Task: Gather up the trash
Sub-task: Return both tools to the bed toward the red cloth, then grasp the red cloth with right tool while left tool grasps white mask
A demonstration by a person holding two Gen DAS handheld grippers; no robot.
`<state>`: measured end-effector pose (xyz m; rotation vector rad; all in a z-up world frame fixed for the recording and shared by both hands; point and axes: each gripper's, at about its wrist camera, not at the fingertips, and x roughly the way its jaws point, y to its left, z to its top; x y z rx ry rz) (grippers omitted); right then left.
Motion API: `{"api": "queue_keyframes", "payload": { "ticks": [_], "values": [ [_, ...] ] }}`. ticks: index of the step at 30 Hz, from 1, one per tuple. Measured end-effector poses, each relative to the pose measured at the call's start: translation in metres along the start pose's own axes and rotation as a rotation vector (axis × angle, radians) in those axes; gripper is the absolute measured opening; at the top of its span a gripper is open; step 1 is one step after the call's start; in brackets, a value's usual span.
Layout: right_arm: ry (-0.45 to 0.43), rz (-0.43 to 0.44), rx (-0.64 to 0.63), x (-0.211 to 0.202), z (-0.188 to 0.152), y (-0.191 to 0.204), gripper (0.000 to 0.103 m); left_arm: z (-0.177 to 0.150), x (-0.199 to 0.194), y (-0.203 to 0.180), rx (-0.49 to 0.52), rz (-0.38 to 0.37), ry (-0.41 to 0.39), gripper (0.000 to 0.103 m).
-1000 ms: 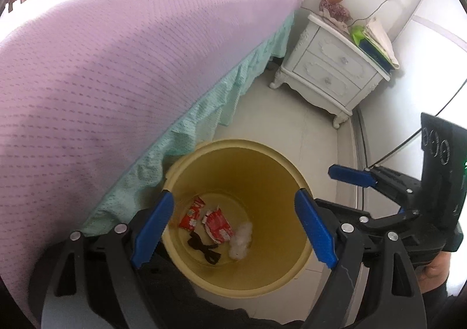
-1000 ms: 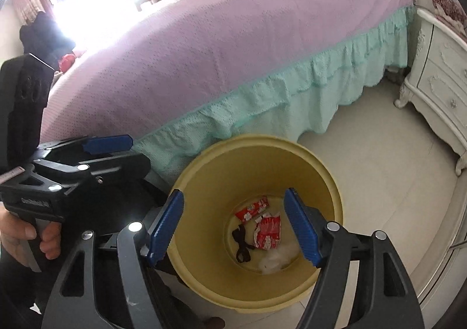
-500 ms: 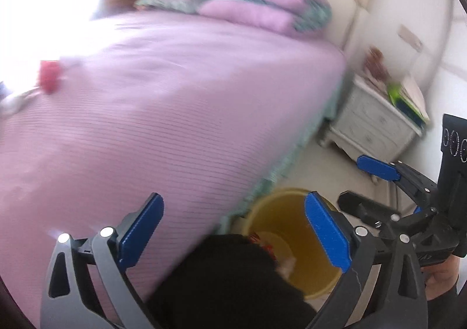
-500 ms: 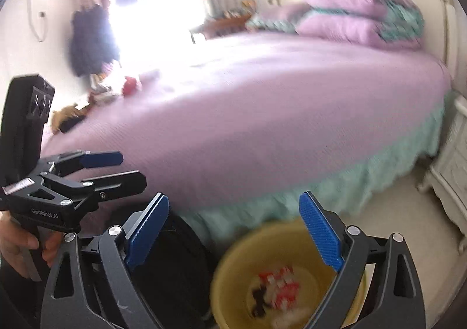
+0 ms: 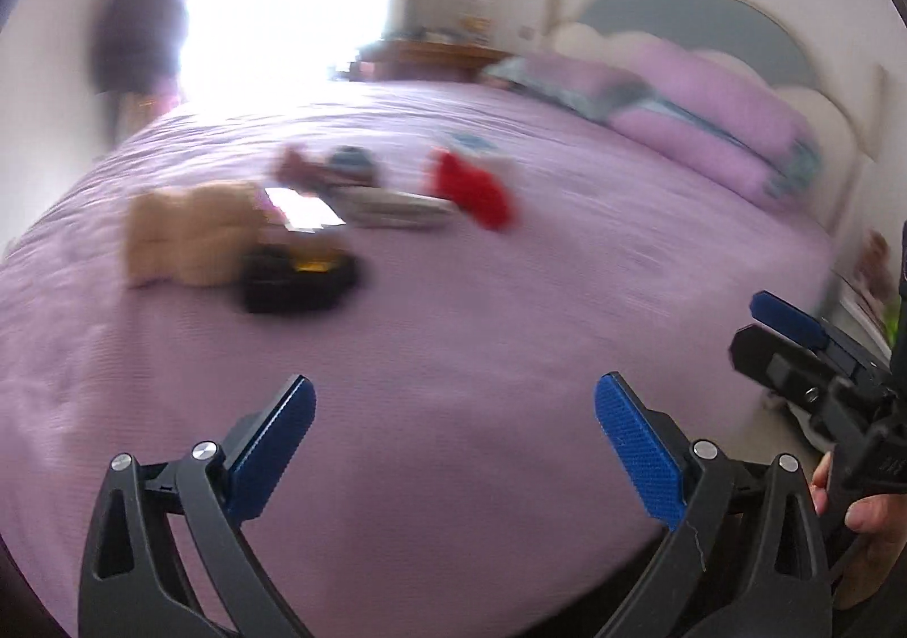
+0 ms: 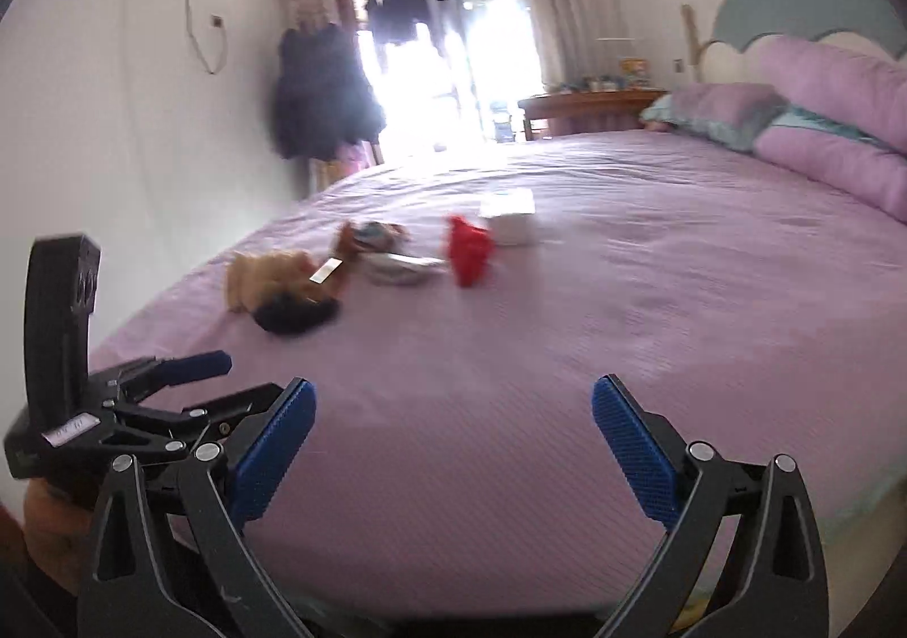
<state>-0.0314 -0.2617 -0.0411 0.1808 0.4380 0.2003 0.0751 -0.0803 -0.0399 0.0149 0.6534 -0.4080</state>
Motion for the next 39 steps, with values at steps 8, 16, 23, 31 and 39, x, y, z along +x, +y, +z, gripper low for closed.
{"api": "queue_keyframes", "payload": {
  "ticks": [8,16,23,31,39],
  "values": [
    [-0.014,0.081,-0.033,0.052,0.024,0.045,0.094,0.007,-0.011,0.079,-0.132,0.116,-0.041,0.099],
    [0.035,0.036,-0.047,0.094,0.041,0.048,0.094,0.027,0.006,0.116,-0.176,0.146,-0.055,0.099],
    [0.071,-0.005,-0.051,0.119,0.055,0.027,0.094,0.047,0.026,0.118,-0.184,0.118,-0.051,0.099],
    [0.107,-0.026,-0.016,0.15,0.075,-0.001,0.088,0.078,0.057,0.089,-0.124,0.048,-0.048,0.099],
    [0.23,-0.042,0.046,0.206,0.089,-0.033,0.066,0.094,0.078,0.075,-0.102,0.047,-0.038,0.099]
  ]
}}
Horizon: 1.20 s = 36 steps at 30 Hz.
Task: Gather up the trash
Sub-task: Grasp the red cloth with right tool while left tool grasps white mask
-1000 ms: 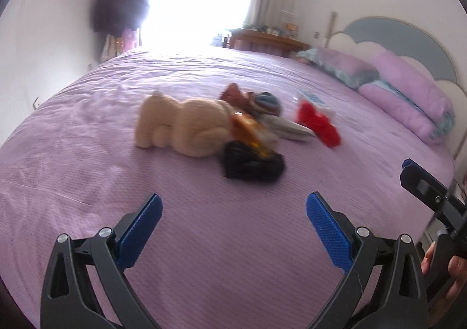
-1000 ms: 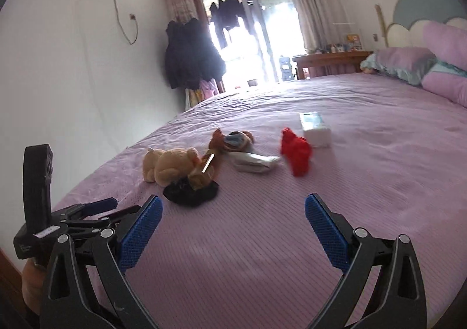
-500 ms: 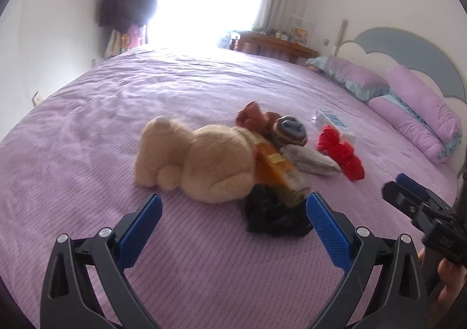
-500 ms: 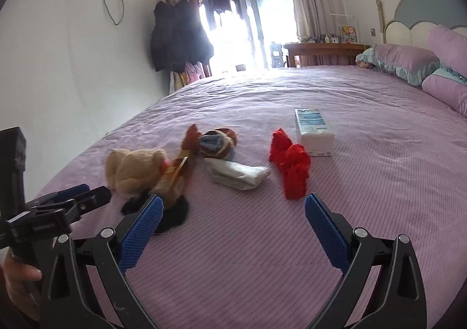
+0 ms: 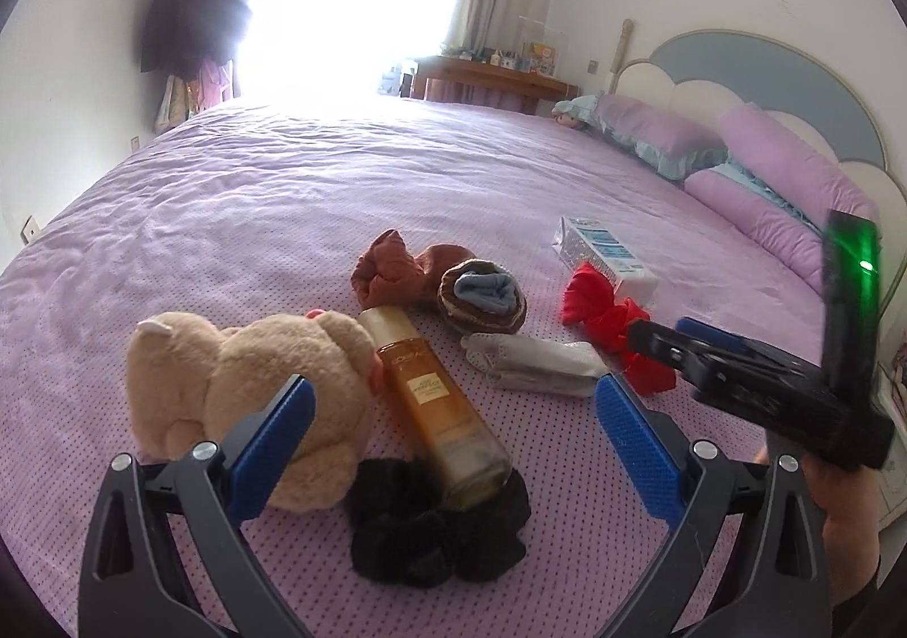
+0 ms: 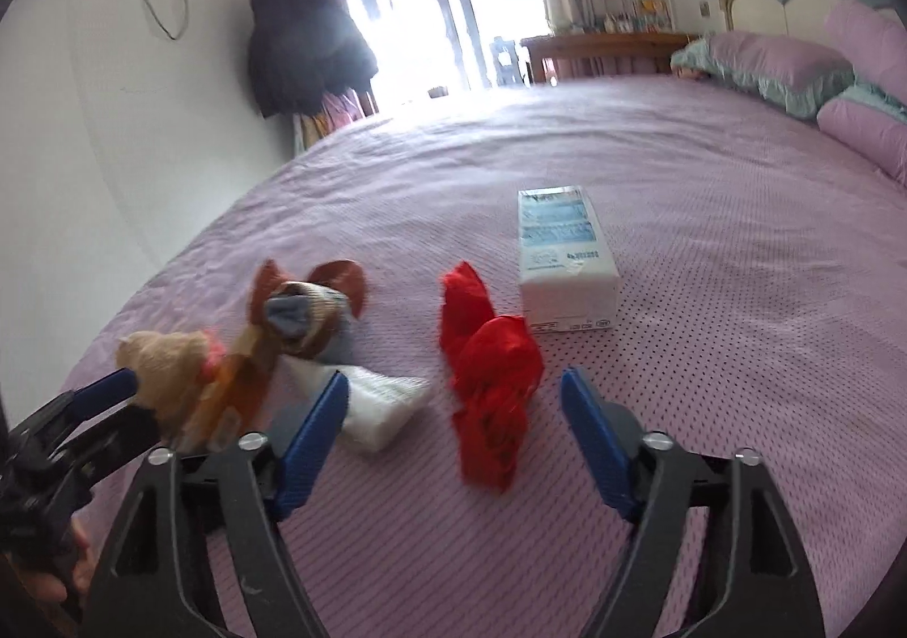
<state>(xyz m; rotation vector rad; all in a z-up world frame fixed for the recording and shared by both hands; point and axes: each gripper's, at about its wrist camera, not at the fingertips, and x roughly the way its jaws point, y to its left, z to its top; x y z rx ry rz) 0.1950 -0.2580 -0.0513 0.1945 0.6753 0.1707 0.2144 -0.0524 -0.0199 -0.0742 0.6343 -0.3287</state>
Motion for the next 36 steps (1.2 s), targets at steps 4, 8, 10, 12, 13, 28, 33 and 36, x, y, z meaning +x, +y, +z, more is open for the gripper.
{"api": "queue_keyframes", "payload": {
  "ticks": [4,8,10,12,13,28,33,36],
  "values": [
    [0.075,0.004,0.025,0.021,0.005,-0.009,0.033,0.001,0.005,-0.006,0.013,0.0,0.011,0.099],
    [0.049,0.041,0.027,0.013,0.003,-0.013,0.031,0.001,0.006,-0.014,0.025,-0.005,0.019,0.099],
    [0.029,0.046,0.016,0.004,0.0,-0.012,0.031,0.002,0.005,-0.019,0.032,-0.009,0.017,0.099],
    [0.017,0.053,0.001,-0.008,-0.002,-0.012,0.031,0.003,0.005,-0.026,0.041,-0.012,0.02,0.099],
    [0.013,0.057,-0.003,-0.013,-0.001,-0.014,0.031,0.003,0.006,-0.029,0.042,-0.014,0.022,0.099],
    [-0.041,0.079,0.03,-0.057,-0.008,-0.058,0.031,0.004,0.046,-0.095,0.095,-0.006,0.068,0.099],
    [-0.038,0.094,0.012,-0.058,-0.011,-0.054,0.031,0.0,0.074,-0.087,0.066,0.058,0.128,0.099],
    [-0.04,0.106,0.004,-0.057,-0.01,-0.05,0.031,0.006,0.082,-0.08,0.051,0.079,0.14,0.099]
  ]
}}
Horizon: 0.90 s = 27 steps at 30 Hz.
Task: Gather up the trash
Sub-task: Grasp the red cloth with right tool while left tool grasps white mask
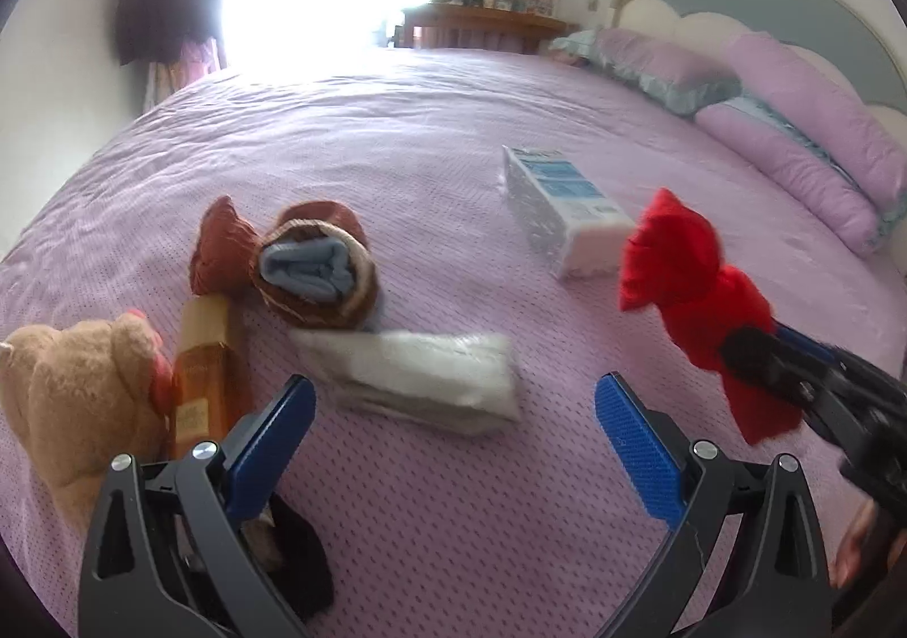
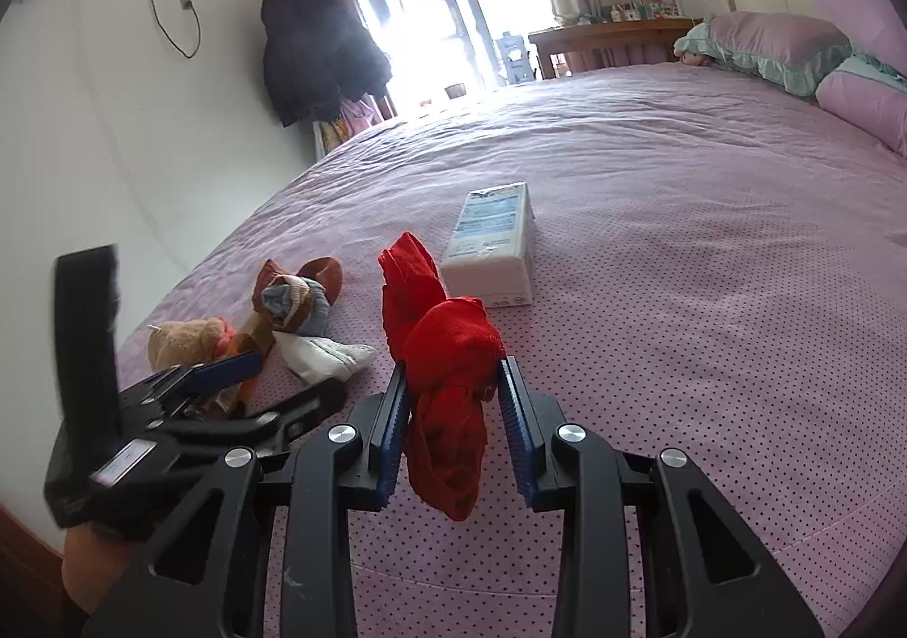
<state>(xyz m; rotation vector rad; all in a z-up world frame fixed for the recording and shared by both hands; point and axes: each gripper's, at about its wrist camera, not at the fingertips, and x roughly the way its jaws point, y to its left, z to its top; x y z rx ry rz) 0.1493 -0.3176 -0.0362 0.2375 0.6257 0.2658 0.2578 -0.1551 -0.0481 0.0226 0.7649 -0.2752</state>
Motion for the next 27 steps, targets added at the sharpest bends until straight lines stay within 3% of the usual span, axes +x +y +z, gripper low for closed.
{"api": "queue_keyframes", "payload": {
  "ticks": [8,12,13,17,19,21,27],
  "values": [
    [0.006,0.009,-0.006,0.004,0.0,0.005,0.031,0.007,0.029,-0.005,0.052,0.087,0.093,0.098],
    [0.008,0.006,-0.005,0.002,0.0,0.004,0.031,0.009,0.04,-0.006,0.066,0.11,0.124,0.086],
    [0.009,0.003,-0.005,0.001,-0.001,0.003,0.031,0.01,0.039,-0.005,0.066,0.109,0.12,0.079],
    [0.019,0.0,-0.002,0.001,-0.002,0.0,0.031,0.008,0.033,-0.005,0.067,0.084,0.108,0.068],
    [0.027,0.008,0.0,0.002,-0.003,-0.001,0.031,0.006,0.027,-0.006,0.072,0.054,0.096,0.052],
    [0.036,0.015,0.001,0.002,-0.005,-0.002,0.031,0.005,0.02,-0.004,0.056,0.023,0.08,0.046],
    [0.04,0.022,-0.012,-0.007,-0.013,0.001,0.031,-0.006,-0.003,0.0,0.032,-0.127,0.057,0.045]
  ]
}}
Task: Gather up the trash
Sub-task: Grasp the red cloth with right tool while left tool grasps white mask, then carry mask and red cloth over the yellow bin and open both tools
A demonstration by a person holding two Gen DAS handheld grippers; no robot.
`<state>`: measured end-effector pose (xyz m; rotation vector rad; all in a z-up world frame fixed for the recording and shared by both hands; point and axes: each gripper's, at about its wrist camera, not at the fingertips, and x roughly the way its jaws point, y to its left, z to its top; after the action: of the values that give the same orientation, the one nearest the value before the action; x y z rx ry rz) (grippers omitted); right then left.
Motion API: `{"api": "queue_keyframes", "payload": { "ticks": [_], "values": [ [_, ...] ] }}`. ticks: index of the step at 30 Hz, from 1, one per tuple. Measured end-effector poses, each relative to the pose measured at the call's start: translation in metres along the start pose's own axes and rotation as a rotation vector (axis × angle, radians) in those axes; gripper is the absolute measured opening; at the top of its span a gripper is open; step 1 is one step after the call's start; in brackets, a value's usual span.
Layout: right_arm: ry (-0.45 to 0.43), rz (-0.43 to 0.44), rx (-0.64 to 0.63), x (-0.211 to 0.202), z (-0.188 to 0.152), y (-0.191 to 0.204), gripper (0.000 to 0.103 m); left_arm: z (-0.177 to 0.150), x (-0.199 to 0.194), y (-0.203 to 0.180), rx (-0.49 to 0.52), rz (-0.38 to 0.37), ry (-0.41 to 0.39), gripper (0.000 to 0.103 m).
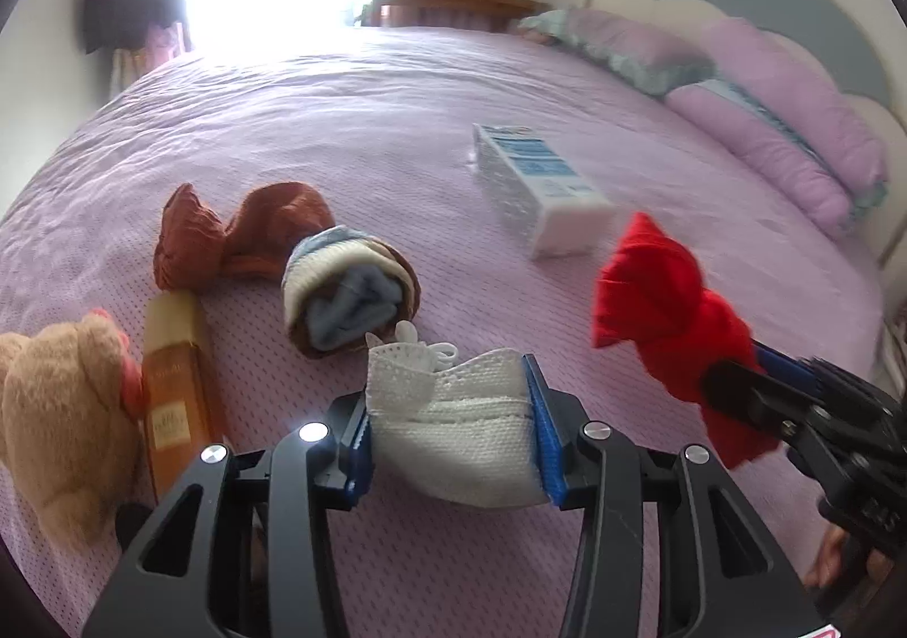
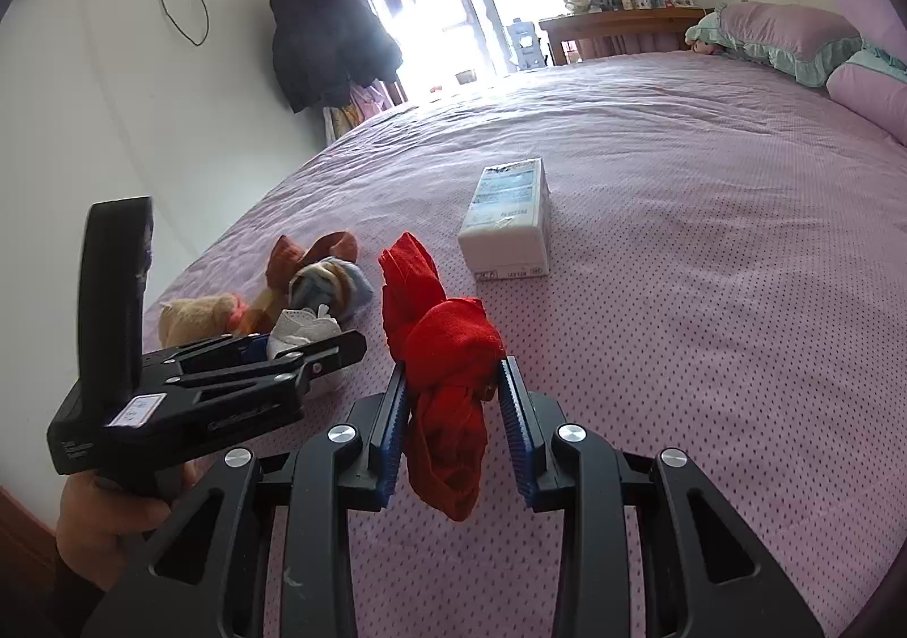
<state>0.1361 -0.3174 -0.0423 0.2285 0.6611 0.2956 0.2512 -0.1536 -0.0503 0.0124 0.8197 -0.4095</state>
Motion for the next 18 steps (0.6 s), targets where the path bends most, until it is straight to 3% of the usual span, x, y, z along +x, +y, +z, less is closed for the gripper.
{"api": "queue_keyframes", "payload": {
  "ticks": [5,18],
  "values": [
    [-0.006,-0.009,-0.002,-0.017,-0.013,0.001,0.031,-0.016,-0.02,-0.018,0.038,-0.089,-0.031,0.045],
    [-0.055,-0.09,0.05,-0.104,-0.069,-0.016,0.031,-0.051,-0.045,-0.087,0.136,-0.281,-0.016,0.045]
  ]
}}
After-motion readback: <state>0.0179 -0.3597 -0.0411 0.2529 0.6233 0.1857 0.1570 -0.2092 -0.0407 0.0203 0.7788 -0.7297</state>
